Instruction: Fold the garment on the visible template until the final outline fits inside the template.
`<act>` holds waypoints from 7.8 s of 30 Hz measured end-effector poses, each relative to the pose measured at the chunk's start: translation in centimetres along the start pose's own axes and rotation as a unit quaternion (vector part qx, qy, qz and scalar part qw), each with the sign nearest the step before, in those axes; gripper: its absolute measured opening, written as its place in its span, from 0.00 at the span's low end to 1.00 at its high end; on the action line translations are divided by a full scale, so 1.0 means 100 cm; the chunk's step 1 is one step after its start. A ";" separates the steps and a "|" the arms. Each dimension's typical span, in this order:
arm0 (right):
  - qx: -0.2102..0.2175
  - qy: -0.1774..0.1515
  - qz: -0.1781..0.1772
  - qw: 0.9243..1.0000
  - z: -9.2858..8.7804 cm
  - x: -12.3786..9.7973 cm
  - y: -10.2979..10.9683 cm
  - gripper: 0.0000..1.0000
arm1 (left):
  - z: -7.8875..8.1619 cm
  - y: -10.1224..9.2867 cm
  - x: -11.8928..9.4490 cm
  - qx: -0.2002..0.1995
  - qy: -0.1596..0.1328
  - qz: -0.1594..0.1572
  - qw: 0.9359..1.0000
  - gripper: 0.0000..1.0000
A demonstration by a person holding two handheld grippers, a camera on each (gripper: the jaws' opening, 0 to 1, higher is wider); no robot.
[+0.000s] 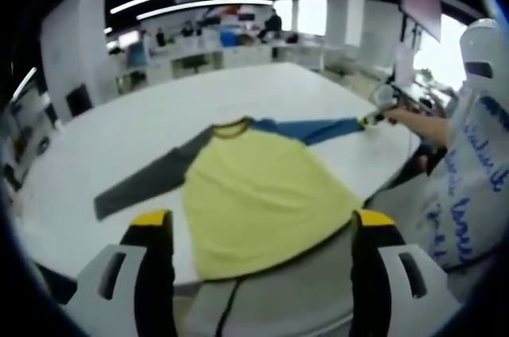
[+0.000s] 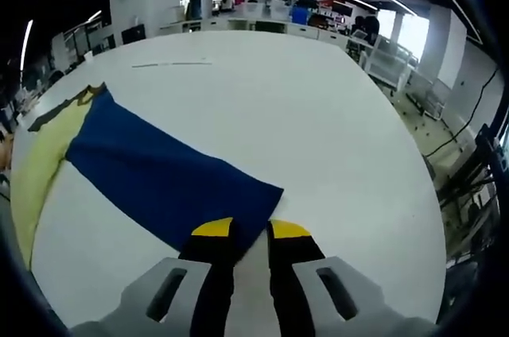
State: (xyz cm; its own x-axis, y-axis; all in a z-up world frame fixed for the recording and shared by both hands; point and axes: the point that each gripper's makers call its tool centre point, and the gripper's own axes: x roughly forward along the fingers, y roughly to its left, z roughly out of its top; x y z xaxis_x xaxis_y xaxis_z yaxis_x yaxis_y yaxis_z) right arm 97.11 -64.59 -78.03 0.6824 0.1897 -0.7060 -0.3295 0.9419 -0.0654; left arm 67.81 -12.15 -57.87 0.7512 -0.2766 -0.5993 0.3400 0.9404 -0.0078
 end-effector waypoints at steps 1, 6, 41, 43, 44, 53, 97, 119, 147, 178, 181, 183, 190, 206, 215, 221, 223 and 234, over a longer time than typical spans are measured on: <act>-0.001 0.000 0.001 1.000 0.000 0.000 0.001 0.15 | 0.000 0.000 0.000 -0.001 0.000 0.000 1.000 0.88; 0.007 0.001 0.003 1.000 0.000 0.000 0.003 0.13 | 0.000 0.001 0.000 -0.002 0.000 0.000 1.000 0.88; 0.016 0.005 0.007 1.000 0.000 0.002 0.009 0.03 | -0.004 -0.001 -0.003 -0.002 0.002 -0.001 1.000 0.86; 0.017 0.007 0.007 1.000 -0.001 0.002 0.009 0.03 | -0.004 0.000 -0.003 -0.002 0.002 -0.001 1.000 0.87; 0.015 0.008 0.007 1.000 -0.001 0.002 0.009 0.03 | -0.004 0.000 -0.004 -0.003 0.002 0.000 1.000 0.87; 0.002 0.016 0.006 1.000 0.002 -0.004 0.010 0.02 | -0.003 0.004 -0.005 -0.004 -0.003 0.001 1.000 0.88; -0.064 -0.018 -0.006 0.998 0.072 -0.049 0.056 0.02 | 0.002 0.030 -0.028 0.011 -0.041 -0.040 0.998 1.00; -0.109 -0.049 -0.001 0.993 0.120 -0.063 0.119 0.02 | -0.002 0.058 -0.040 0.021 -0.053 -0.051 0.997 1.00; -0.161 -0.082 0.043 0.983 0.173 -0.052 0.202 0.02 | -0.004 0.080 -0.053 0.038 -0.065 -0.054 0.996 0.99; -0.198 -0.109 0.112 0.968 0.214 -0.050 0.299 0.02 | -0.010 0.093 -0.064 0.037 -0.062 -0.047 0.996 0.98; -0.201 -0.110 0.120 0.966 0.215 -0.049 0.310 0.02 | -0.012 0.094 -0.064 0.037 -0.060 -0.047 0.996 0.98; -0.202 -0.111 0.124 0.965 0.216 -0.049 0.317 0.02 | -0.012 0.095 -0.065 0.035 -0.062 -0.046 0.996 0.98; -0.205 -0.113 0.138 0.962 0.218 -0.048 0.333 0.02 | -0.014 0.099 -0.068 0.032 -0.062 -0.041 0.997 0.99; -0.217 -0.118 0.172 0.954 0.231 -0.034 0.374 0.02 | -0.022 0.106 -0.069 0.023 -0.055 -0.040 0.997 1.00; -0.220 -0.126 0.184 0.950 0.238 -0.038 0.390 0.02 | -0.022 0.109 -0.069 0.023 -0.055 -0.041 0.997 1.00; -0.226 -0.132 0.194 0.945 0.245 -0.039 0.404 0.02 | -0.022 0.111 -0.069 0.025 -0.053 -0.042 0.997 1.00; -0.228 -0.131 0.198 0.944 0.245 -0.038 0.410 0.02 | -0.023 0.112 -0.069 0.024 -0.052 -0.041 0.998 1.00; -0.238 -0.137 0.216 0.937 0.251 -0.038 0.437 0.02 | -0.024 0.115 -0.070 0.025 -0.049 -0.042 0.998 1.00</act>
State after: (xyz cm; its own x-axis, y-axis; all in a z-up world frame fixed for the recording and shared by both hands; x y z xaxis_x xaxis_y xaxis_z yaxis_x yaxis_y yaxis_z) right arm 96.50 -17.13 -60.49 0.5394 0.6498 -0.5356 -0.8223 0.5436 -0.1686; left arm 65.10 1.10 -55.67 0.7693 -0.3748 -0.5174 0.4301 0.9027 -0.0143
